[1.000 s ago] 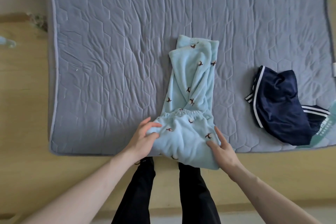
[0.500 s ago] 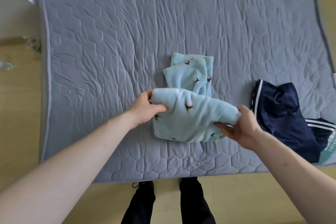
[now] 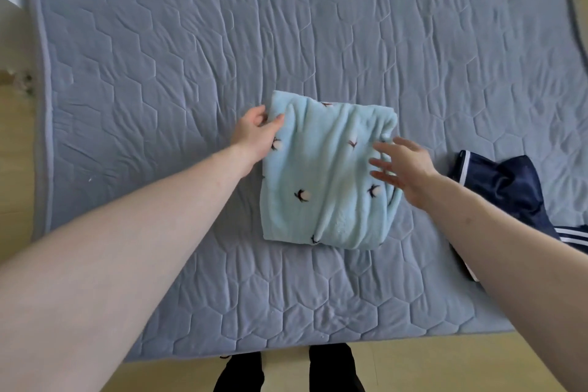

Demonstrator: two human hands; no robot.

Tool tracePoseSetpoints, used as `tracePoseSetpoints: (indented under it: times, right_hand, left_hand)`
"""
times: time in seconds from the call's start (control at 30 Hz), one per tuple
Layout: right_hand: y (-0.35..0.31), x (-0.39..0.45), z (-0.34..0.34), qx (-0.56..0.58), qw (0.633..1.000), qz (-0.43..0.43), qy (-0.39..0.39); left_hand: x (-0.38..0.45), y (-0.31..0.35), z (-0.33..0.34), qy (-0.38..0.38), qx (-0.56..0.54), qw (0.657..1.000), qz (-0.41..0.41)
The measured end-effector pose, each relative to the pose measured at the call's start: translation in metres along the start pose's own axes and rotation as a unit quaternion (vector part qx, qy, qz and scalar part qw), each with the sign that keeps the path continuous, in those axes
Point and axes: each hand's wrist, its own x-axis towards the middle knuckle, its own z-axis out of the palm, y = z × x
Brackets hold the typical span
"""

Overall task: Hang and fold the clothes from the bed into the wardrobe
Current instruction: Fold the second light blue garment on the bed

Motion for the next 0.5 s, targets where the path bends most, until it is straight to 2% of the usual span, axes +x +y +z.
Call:
tracePoseSetpoints:
  times: [0.07, 0.13, 0.2, 0.27, 0.37, 0.43, 0.5]
  right_hand:
    - [0.020, 0.007, 0.002, -0.078, 0.996, -0.023, 0.021]
    - [0.052, -0.005, 0.003, -0.166, 0.981, -0.055, 0.084]
    - [0.093, -0.020, 0.003, -0.174, 0.974, -0.058, 0.136]
    - [0.131, -0.036, 0.005, -0.112, 0.984, 0.023, 0.135]
    - [0.171, -0.049, 0.014, 0.018, 0.984, 0.175, 0.033]
    - [0.182, -0.045, 0.023, 0.064, 0.980, 0.189, -0.013]
    - [0.181, -0.036, 0.030, 0.124, 0.977, 0.174, -0.011]
  left_hand:
    - [0.002, -0.021, 0.006, -0.021, 0.027, 0.998, -0.043]
    - [-0.005, -0.051, 0.010, -0.034, 0.051, 0.993, -0.098]
    - [-0.018, -0.076, 0.015, -0.040, 0.060, 0.984, -0.162]
    - [-0.031, -0.098, 0.021, -0.078, 0.042, 0.974, -0.209]
    - [-0.043, -0.114, 0.037, -0.131, -0.049, 0.966, -0.217]
    - [-0.047, -0.121, 0.049, -0.096, -0.069, 0.971, -0.210]
    - [-0.059, -0.127, 0.060, -0.048, -0.080, 0.974, -0.207]
